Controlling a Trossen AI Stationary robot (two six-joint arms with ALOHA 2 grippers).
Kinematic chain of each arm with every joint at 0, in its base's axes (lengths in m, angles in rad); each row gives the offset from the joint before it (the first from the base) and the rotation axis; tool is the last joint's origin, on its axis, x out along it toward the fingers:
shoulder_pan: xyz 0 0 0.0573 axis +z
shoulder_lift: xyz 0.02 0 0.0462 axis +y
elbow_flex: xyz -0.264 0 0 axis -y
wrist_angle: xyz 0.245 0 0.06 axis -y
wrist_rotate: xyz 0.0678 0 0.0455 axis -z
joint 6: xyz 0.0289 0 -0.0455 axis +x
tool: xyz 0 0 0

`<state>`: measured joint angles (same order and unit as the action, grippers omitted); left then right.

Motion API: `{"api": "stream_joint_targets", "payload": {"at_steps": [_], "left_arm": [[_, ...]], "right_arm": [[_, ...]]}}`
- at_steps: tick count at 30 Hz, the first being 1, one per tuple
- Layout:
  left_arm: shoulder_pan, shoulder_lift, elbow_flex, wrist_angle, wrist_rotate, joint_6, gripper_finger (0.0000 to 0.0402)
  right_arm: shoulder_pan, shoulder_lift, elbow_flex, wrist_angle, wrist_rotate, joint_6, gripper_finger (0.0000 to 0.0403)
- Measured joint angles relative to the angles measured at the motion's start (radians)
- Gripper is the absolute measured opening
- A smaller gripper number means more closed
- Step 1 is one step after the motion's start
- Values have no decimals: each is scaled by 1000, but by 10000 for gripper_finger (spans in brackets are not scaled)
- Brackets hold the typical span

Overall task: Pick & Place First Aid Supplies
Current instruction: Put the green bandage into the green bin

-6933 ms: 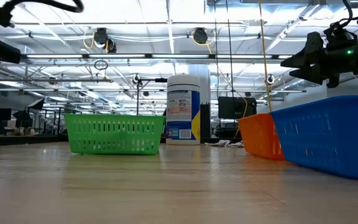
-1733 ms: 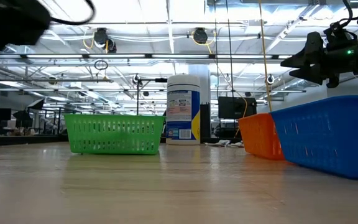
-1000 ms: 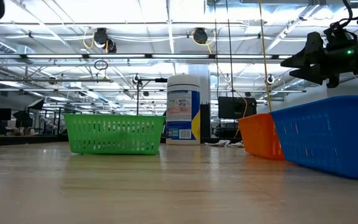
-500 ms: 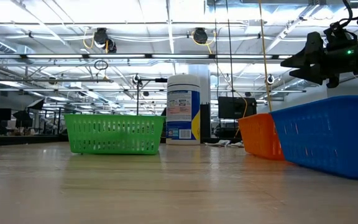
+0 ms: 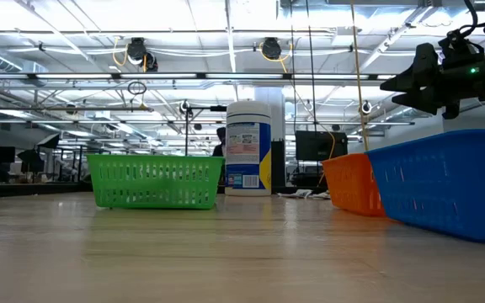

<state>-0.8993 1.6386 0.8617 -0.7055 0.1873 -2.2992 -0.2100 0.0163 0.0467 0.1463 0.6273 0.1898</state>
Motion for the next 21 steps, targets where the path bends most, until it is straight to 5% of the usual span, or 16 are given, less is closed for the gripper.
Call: {"api": "stream_joint_targets", "payload": {"at_steps": [5,21], "left_arm": [[0,0,0,-3,3,40,10],[0,-280,-1,-157,-89,61,4]], "right_arm": [[0,0,0,0,0,0,267],[0,0,0,0,0,0,267]]}}
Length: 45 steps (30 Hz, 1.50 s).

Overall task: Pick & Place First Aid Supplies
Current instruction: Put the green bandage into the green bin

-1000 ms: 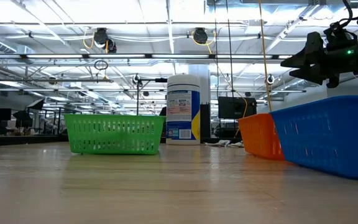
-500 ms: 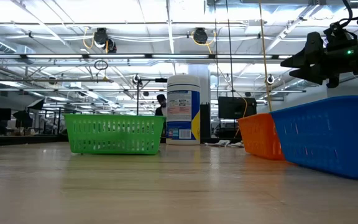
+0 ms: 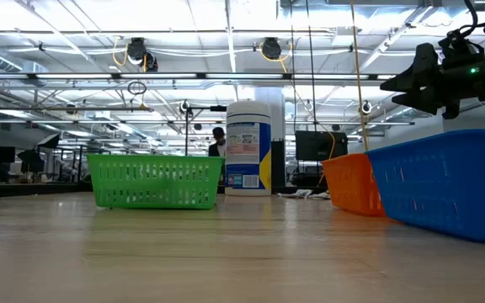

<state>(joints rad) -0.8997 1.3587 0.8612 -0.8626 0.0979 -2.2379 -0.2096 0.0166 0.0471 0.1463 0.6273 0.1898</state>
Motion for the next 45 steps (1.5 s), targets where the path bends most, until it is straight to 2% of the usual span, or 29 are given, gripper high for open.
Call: {"api": "stream_joint_targets", "payload": {"at_steps": [7,10,19,28,37,45], "left_arm": [[1,-63,0,-73,7,10,3],[42,-64,0,-75,17,112,3],[407,19,31,-102,109,721,1],[719,202,255,-276,108,1394,1],[860,353,485,-362,79,1886,0],[920,453,592,-426,74,2094,0]], "right_arm": [[0,0,0,0,0,0,267],[0,0,0,0,0,0,267],[0,0,0,0,0,0,267],[0,0,0,0,0,0,267],[0,0,0,0,0,0,267],[0,0,0,0,0,0,267]]}}
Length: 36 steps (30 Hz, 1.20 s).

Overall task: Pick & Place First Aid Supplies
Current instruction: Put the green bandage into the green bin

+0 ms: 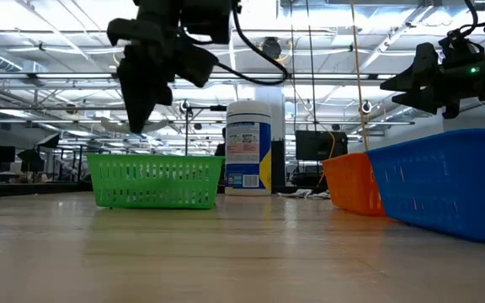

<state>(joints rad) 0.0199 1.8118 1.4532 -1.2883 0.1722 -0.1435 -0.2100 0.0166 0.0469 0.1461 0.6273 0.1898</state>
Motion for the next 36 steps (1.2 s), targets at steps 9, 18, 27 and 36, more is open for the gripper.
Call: {"api": "stream_joint_targets", "payload": {"at_steps": [9,18,27,36], "left_arm": [[-5,95,1,72,-23,29,1],[-8,100,1,121,-76,-85,59],[-8,90,1,117,-68,-178,216],[3,-8,1,87,-64,-478,311]], "right_arm": [[0,0,0,0,0,0,267],[0,0,0,0,0,0,267],[0,0,0,0,0,0,267],[0,0,0,1,0,0,267]]}}
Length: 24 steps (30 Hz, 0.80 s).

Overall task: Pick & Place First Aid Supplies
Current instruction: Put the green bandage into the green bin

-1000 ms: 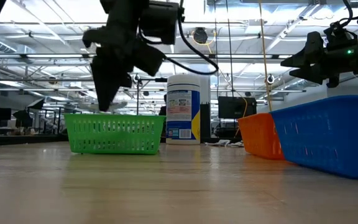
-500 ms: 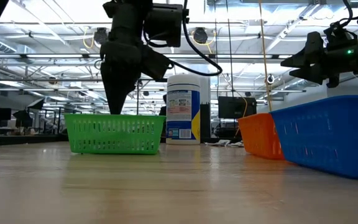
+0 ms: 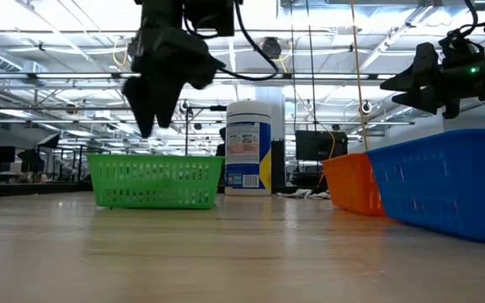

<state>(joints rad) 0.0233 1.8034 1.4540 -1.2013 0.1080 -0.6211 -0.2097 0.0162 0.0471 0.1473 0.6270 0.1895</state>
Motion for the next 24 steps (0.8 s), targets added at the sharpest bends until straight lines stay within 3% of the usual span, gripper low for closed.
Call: {"api": "stream_joint_targets", "payload": {"at_steps": [10,24], "left_arm": [[-28,-89,-34,-77,-16,-418,330],[-392,-209,-207,-77,20,-840,320]], "right_arm": [[0,0,0,-1,0,0,267],[0,0,0,-1,0,0,267]]}}
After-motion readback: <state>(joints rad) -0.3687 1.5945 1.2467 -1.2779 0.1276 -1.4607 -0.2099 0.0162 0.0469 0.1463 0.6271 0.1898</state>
